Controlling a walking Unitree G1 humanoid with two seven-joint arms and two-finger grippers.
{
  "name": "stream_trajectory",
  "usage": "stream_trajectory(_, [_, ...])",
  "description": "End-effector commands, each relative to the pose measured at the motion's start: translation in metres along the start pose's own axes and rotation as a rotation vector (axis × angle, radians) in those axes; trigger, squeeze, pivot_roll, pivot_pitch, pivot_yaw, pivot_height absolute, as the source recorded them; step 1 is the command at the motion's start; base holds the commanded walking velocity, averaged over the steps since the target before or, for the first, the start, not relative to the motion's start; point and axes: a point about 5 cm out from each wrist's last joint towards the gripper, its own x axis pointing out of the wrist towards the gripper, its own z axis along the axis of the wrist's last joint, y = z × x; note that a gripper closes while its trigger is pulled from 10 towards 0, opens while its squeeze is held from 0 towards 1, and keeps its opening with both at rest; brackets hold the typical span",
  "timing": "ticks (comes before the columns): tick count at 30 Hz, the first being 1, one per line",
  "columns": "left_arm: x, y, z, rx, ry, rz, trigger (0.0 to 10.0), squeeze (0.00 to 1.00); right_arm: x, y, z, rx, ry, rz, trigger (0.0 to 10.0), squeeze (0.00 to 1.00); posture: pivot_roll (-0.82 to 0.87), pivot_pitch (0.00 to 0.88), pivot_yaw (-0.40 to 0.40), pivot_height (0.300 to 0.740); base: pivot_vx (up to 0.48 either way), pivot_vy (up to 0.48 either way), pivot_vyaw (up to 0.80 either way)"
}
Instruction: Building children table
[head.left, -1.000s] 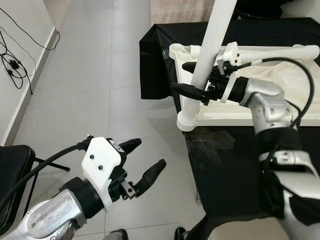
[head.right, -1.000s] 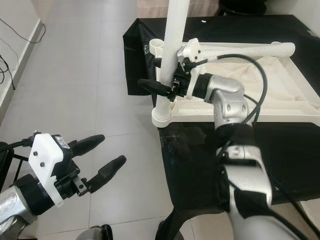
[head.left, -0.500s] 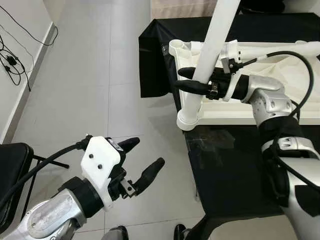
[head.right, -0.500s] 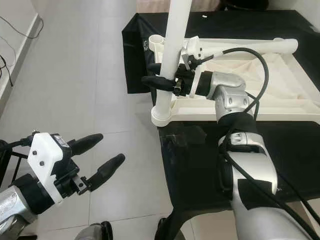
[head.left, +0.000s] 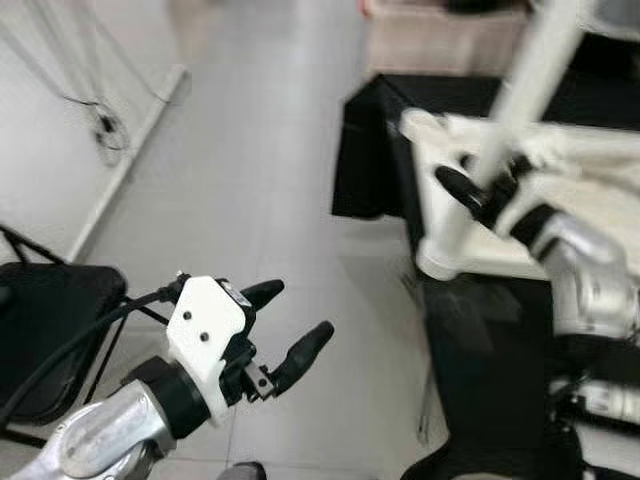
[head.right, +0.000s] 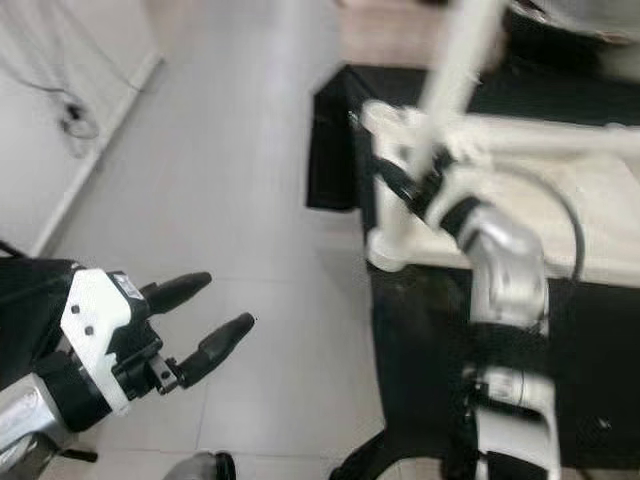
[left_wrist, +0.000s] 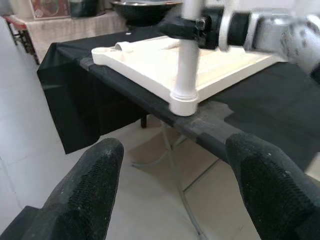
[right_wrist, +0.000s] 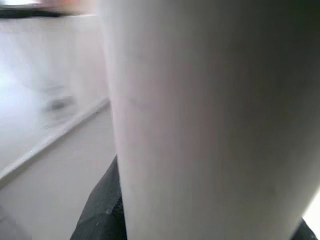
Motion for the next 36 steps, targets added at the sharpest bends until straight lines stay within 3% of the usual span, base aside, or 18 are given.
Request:
stream_trajectory(1, [0.004,-0.001,-0.001,0.002,-0.009,-0.03,10.0,0.0,-0.039,0.0,-0.042,0.034,0.207,-0.287,0.0,0.0,0.09,0.255,-0.033,0.74,0.0,0.0,0.0])
stream_trajectory(3, [0.004,-0.001,-0.001,0.002,-0.009,-0.03,10.0,0.0,-0.039,0.0,-0.042,0.034,0.207,-0.287,0.0,0.0,0.09,0.255,-0.033,0.74,0.0,0.0,0.0])
stream_trajectory(4, [0.006,0.0,-0.001,0.003,-0.013,-0.037,10.0,0.0,-0.04,0.012,-0.042,0.057,0.191,-0.299,0.0,0.0,0.09,0.249,-0.028,0.74,0.0,0.0,0.0])
stream_trajectory(6, [0.009,0.001,-0.001,0.007,-0.019,-0.04,10.0,0.0,-0.026,0.024,-0.036,0.084,0.14,-0.307,0.0,0.0,0.1,0.238,-0.033,0.74,0.0,0.0,0.0])
stream_trajectory(11, [0.009,0.003,0.0,0.014,-0.024,-0.03,10.0,0.0,-0.015,0.028,-0.026,0.091,0.114,-0.318,0.0,0.0,0.12,0.226,-0.039,0.74,0.0,0.0,0.0])
stream_trajectory(12, [0.008,0.004,0.0,0.017,-0.023,-0.024,10.0,0.0,-0.011,0.032,-0.022,0.09,0.117,-0.307,7.8,0.0,0.12,0.225,-0.041,0.74,0.0,0.0,0.0])
stream_trajectory(13, [0.008,0.004,0.0,0.017,-0.023,-0.024,10.0,0.0,-0.011,0.032,-0.022,0.09,0.117,-0.307,7.8,0.0,0.12,0.225,-0.041,0.74,0.0,0.0,0.0])
stream_trajectory(14, [0.007,0.005,0.001,0.021,-0.022,-0.019,10.0,0.0,-0.009,0.039,-0.018,0.089,0.127,-0.293,10.0,0.0,0.12,0.222,-0.043,0.74,0.0,0.0,0.0])
stream_trajectory(16, [0.006,0.006,0.001,0.026,-0.023,-0.012,10.0,0.0,-0.003,0.052,-0.012,0.121,0.114,-0.198,10.0,0.0,0.13,0.22,-0.046,0.74,0.0,0.0,0.0])
stream_trajectory(17, [0.007,0.006,0.002,0.027,-0.026,-0.012,10.0,0.0,0.0,0.055,-0.009,0.109,0.11,-0.129,10.0,1.0,0.13,0.219,-0.047,0.74,0.0,0.0,0.0])
stream_trajectory(25, [0.008,0.005,0.003,0.03,-0.031,-0.015,10.0,0.0,0.022,0.041,0.02,0.066,0.001,0.086,10.0,1.0,0.13,0.215,-0.051,0.74,0.0,0.0,0.0])
stream_trajectory(26, [0.008,0.005,0.003,0.031,-0.032,-0.015,10.0,0.0,0.024,0.039,0.023,0.06,-0.01,0.108,10.0,0.0,0.13,0.215,-0.051,0.74,0.0,0.0,0.0])
stream_trajectory(29, [0.008,0.004,0.004,0.031,-0.035,-0.019,10.0,0.0,0.035,0.046,0.038,-0.039,-0.055,0.318,10.0,0.0,0.14,0.22,-0.052,0.74,0.0,0.0,0.0])
stream_trajectory(31, [0.008,0.003,0.004,0.031,-0.035,-0.019,10.0,0.0,0.037,0.053,0.04,-0.052,-0.056,0.438,10.0,0.0,0.14,0.224,-0.053,0.74,0.0,0.0,0.0])
stream_trajectory(36, [0.006,0.0,0.003,0.028,-0.028,-0.011,10.0,0.0,0.052,0.052,0.045,-0.087,-0.05,0.49,10.0,0.0,0.16,0.233,-0.063,0.74,0.0,0.0,0.0])
